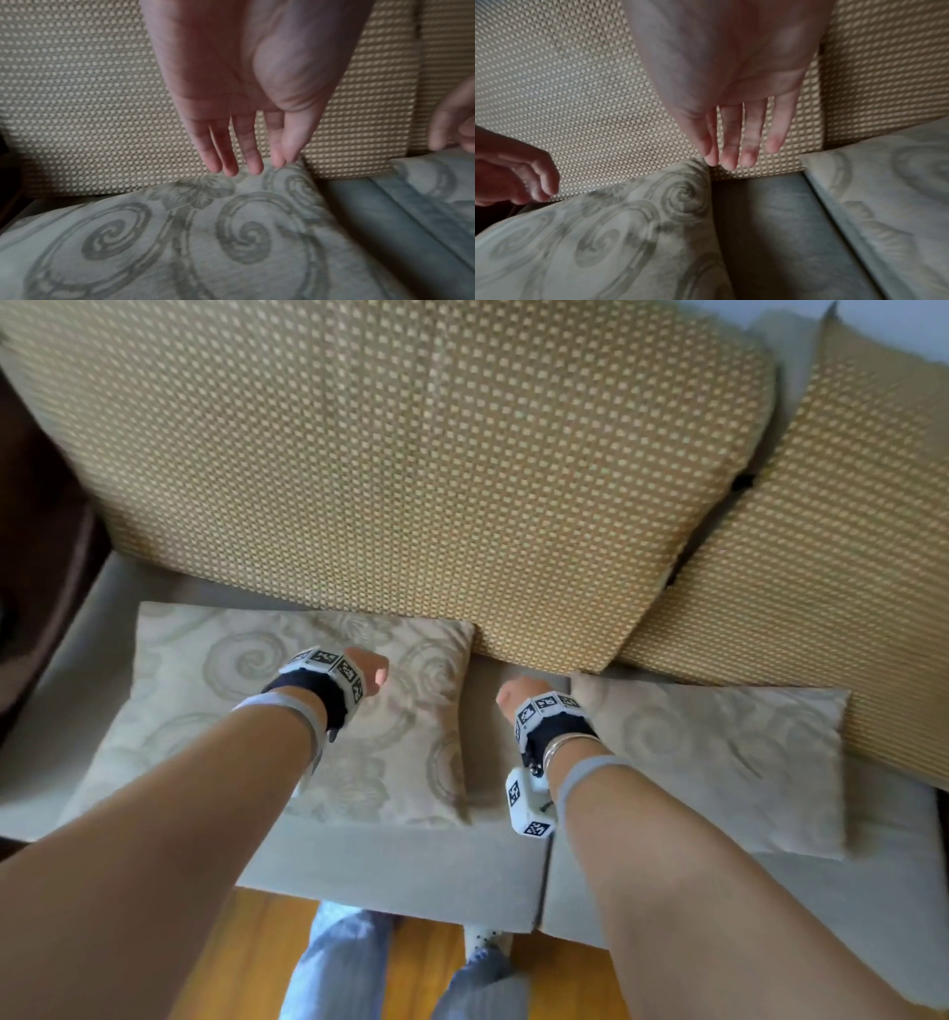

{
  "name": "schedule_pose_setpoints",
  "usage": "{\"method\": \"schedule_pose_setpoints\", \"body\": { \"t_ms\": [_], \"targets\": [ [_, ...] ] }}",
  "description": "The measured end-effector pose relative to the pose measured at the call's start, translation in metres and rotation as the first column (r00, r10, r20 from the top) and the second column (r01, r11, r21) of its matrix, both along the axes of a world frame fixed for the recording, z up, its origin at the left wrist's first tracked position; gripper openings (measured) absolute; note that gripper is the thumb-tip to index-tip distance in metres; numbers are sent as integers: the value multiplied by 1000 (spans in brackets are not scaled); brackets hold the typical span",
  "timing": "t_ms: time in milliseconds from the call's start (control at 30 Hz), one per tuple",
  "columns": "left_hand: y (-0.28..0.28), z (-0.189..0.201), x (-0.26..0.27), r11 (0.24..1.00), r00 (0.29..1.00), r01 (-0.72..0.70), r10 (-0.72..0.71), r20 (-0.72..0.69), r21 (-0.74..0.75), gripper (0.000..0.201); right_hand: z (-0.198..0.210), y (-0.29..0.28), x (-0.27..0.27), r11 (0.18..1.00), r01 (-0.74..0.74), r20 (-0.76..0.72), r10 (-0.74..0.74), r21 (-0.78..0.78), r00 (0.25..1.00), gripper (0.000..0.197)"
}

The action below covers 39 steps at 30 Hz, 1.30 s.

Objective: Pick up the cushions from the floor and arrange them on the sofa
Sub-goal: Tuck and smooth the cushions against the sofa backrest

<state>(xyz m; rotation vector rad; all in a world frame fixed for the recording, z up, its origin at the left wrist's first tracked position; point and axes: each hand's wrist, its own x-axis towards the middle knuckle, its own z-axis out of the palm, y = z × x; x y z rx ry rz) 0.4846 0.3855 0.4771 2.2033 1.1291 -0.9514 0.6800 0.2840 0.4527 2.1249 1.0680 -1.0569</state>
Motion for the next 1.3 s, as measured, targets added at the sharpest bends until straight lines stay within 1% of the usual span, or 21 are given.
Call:
{"method": "schedule_pose_setpoints", "body": {
  "t_ms": [33, 100, 133, 167, 200, 267, 400, 500, 567, 600, 633, 700, 800, 833, 867, 933, 1000, 1033, 1100, 1167, 1300],
  "targets": [
    [13, -7, -13, 1000, 1000, -13, 13, -15, 7, 35, 3, 12, -15, 1000, -17, -11, 18, 20, 1000, 10],
    [38, -19, -40, 999, 999, -30, 31, -43, 28, 40, -3, 35, -37, 997, -5, -38, 7, 72, 999, 18],
    [50, -25, -52, 999, 999, -33, 35, -42, 41, 42, -6, 44, -45, 995, 34, -42, -30, 91, 999, 20],
    [61, -34, -65, 998, 998, -36, 38, -47, 50, 44, -10, 52, -52, 991, 71, -52, -65, 114, 996, 14],
    [72, -44, -76, 997, 998, -42, 45, -49, 59, 45, -15, 59, -58, 981, 142, -62, -135, 134, 989, 18],
    [90, -61, -97, 996, 996, -65, 69, -61, 68, 47, -25, 74, -64, 944, 301, -68, -295, 135, 953, 53],
    [117, -93, -128, 987, 988, -125, 133, -81, 97, 58, -58, 103, -72, 841, 521, -111, -509, 148, 854, 87],
    [136, -119, -147, 966, 971, -202, 219, -96, 162, 65, -85, 116, -80, 729, 635, -142, -621, 255, 771, 101],
    [147, -132, -153, 963, 971, -207, 224, -86, 172, 70, -101, 120, -83, 684, 625, -149, -621, 375, 769, 105],
    [153, -137, -153, 966, 971, -201, 218, -93, 162, 72, -107, 123, -84, 691, 589, -128, -597, 419, 792, 106],
    [159, -142, -152, 970, 974, -189, 205, -97, 152, 75, -112, 125, -86, 728, 537, -86, -559, 426, 825, 105],
    [170, -150, -145, 979, 982, -155, 167, -86, 129, 85, -123, 130, -88, 815, 449, -4, -481, 365, 877, 97],
    [180, -161, -132, 992, 990, -129, 130, -54, 18, 102, -134, 133, -89, 848, 390, 34, -430, 360, 902, 76],
    [181, -163, -128, 992, 989, -126, 125, -76, -6, 103, -136, 134, -87, 853, 363, 46, -408, 375, 912, 67],
    [181, -163, -123, 994, 988, -111, 110, -110, -4, 98, -136, 135, -86, 862, 328, 57, -378, 387, 924, 56],
    [179, -162, -114, 998, 982, -33, 43, -183, 56, 74, -132, 140, -82, 885, 280, 61, -325, 372, 944, 39],
    [175, -155, -108, 994, 967, 29, -2, -255, 103, 49, -119, 144, -81, 909, 250, 49, -282, 334, 958, 30],
    [174, -150, -107, 993, 959, 35, 0, -284, 117, 42, -111, 145, -80, 916, 220, 47, -249, 337, 967, 27],
    [174, -133, -105, 990, 951, 43, 0, -310, 132, 39, -92, 141, -80, 921, 129, 76, -168, 367, 983, 20],
    [176, -111, -99, 990, 956, 37, 5, -295, 135, 40, -70, 136, -81, 934, 44, 122, -93, 356, 988, 21],
    [175, -52, -81, 994, 973, -1, 27, -229, 111, 25, -13, 124, -77, 954, 38, 143, -84, 298, 986, 24]
  ]
}}
